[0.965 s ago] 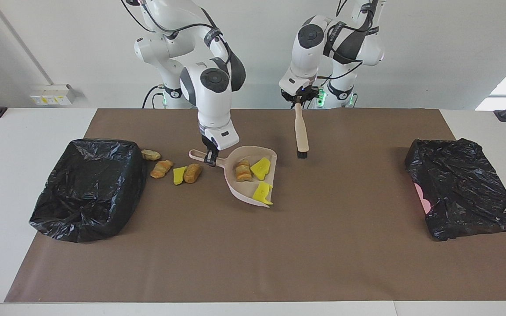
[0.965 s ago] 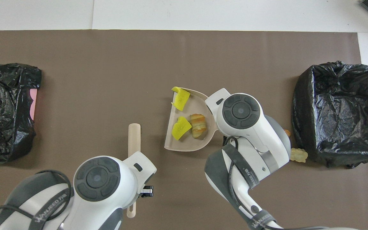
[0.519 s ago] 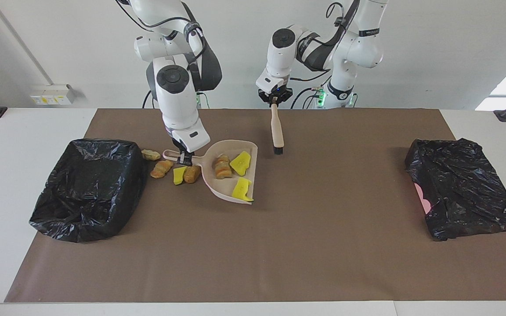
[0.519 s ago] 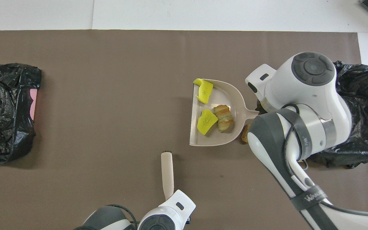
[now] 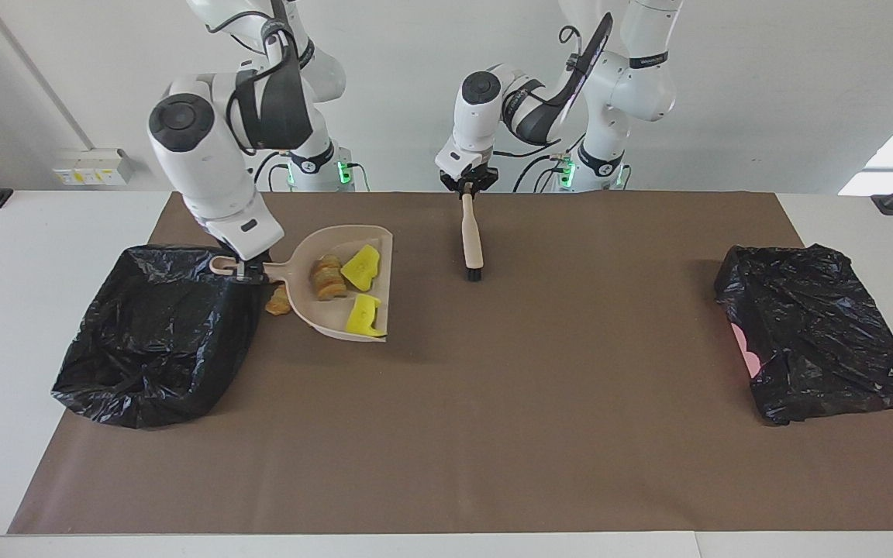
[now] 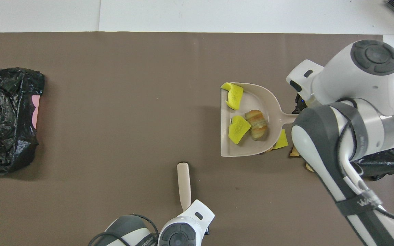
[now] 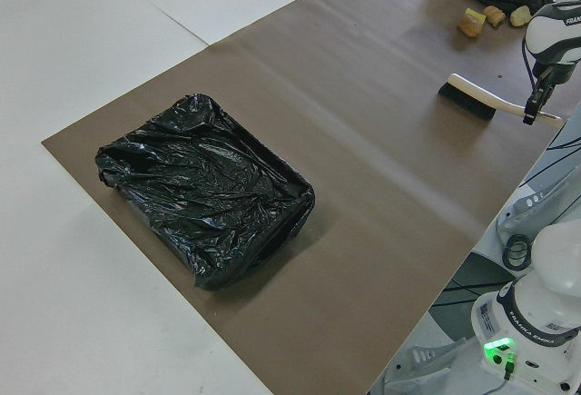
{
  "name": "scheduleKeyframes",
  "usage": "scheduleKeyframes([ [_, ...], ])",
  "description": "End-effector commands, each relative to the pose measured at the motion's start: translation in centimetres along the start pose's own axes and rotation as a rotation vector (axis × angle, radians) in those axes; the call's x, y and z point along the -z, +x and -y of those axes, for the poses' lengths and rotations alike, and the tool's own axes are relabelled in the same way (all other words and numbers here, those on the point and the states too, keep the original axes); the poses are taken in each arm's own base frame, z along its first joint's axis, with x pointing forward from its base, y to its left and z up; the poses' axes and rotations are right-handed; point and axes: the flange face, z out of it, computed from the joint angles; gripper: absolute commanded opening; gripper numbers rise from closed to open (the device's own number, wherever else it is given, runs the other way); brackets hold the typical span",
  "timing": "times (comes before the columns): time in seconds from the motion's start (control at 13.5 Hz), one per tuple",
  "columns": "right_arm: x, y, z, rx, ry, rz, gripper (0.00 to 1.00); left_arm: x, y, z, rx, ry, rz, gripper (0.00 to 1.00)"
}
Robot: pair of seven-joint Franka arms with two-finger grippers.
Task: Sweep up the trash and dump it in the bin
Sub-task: 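Carry the loaded dustpan with the right gripper to the black bag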
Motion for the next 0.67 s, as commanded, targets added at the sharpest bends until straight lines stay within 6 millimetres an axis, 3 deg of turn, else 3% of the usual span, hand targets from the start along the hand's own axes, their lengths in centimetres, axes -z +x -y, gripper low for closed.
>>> scheduleKeyframes([
  [0.0,0.1,-7.9,0.6,0.083,0.009,-0.045,0.0,-0.2,0.9,-0.4,0.015,-0.021,0.0,0.95],
  [0.07,-0.2,-10.7,0.9,0.114,0.013,-0.04,0.0,0.5,1.5,-0.4,0.025,-0.023,0.004,1.0],
  [0.3,-0.1,-18.6,2.1,0.19,0.002,0.018,0.0,4.0,6.2,1.7,0.112,-0.059,-0.004,1.0],
  [0.45,0.7,-22.0,2.2,0.224,-0.035,0.141,0.0,6.3,8.9,3.9,0.142,-0.051,0.008,1.0],
  [0.59,1.0,-24.7,2.5,0.219,-0.043,0.234,0.0,8.7,11.2,7.5,0.152,-0.065,0.007,1.0],
])
